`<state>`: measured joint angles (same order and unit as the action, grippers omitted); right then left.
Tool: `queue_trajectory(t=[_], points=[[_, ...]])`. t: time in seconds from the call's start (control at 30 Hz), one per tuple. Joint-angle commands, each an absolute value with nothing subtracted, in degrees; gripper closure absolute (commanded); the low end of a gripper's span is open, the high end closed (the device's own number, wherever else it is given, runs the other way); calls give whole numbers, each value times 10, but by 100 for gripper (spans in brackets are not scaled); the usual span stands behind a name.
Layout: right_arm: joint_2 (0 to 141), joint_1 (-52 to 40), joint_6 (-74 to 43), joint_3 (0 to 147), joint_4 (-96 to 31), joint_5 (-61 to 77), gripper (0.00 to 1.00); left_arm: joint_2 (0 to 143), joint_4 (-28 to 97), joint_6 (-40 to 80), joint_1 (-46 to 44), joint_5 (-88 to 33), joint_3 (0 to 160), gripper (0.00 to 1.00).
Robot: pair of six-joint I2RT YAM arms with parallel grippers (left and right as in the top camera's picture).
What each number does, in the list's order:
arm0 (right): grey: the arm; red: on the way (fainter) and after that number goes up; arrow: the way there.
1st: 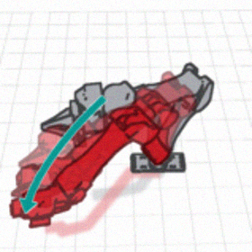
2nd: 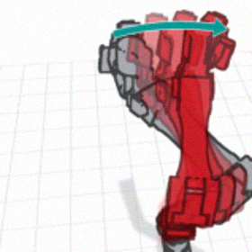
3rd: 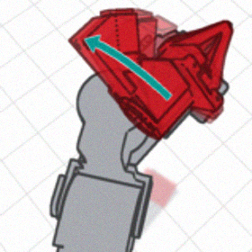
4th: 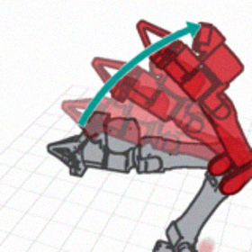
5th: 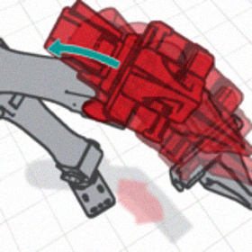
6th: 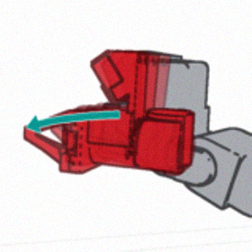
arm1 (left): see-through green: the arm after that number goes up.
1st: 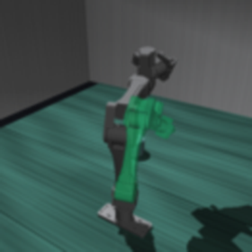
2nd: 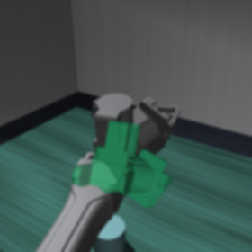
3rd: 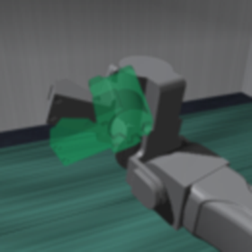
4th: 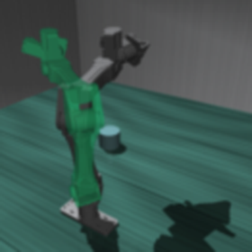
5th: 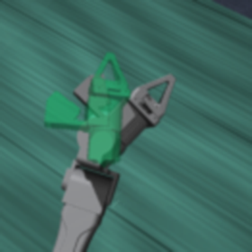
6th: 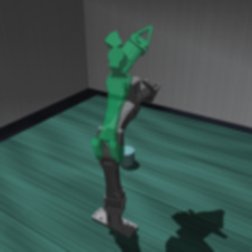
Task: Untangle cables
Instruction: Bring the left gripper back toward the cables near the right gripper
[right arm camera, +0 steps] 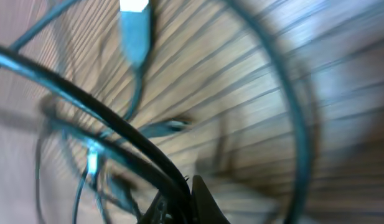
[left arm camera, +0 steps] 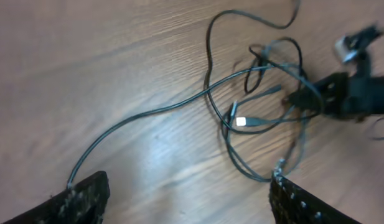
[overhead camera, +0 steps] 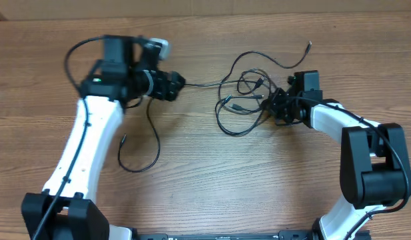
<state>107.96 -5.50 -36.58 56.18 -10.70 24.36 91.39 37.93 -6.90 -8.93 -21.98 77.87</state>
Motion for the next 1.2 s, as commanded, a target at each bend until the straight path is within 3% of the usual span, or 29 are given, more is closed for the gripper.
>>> queue_trajectory(t=[0.0, 0.13, 0.2, 0.23, 0.4, 0.6, 0.8, 0.9, 1.17], points=[[1085, -72, -339, 558, -103, 291, 96, 942, 372, -173, -125, -114, 788, 17], [1085, -80, -339, 558, -104, 326, 96, 994, 368, -226, -141, -114, 789, 17], [1086, -81, -340, 558, -104, 338, 96, 1022, 351, -227, -141, -116, 788, 0], [1086, -81, -339, 558, -104, 343, 96, 1037, 340, -226, -140, -117, 788, 0], [1086, -83, -313, 558, -107, 353, 96, 1099, 277, -237, -143, -154, 788, 8], [1086, -84, -298, 558, -108, 350, 96, 1150, 205, -254, -144, -161, 788, 31], [1086, -84, -296, 558, -108, 350, 96, 1157, 191, -266, -144, -210, 789, 29], [1086, -84, -297, 558, -107, 350, 96, 1157, 182, -275, -144, -253, 789, 33], [1086, -84, -297, 558, -106, 351, 96, 1160, 162, -477, -166, -314, 789, 44]])
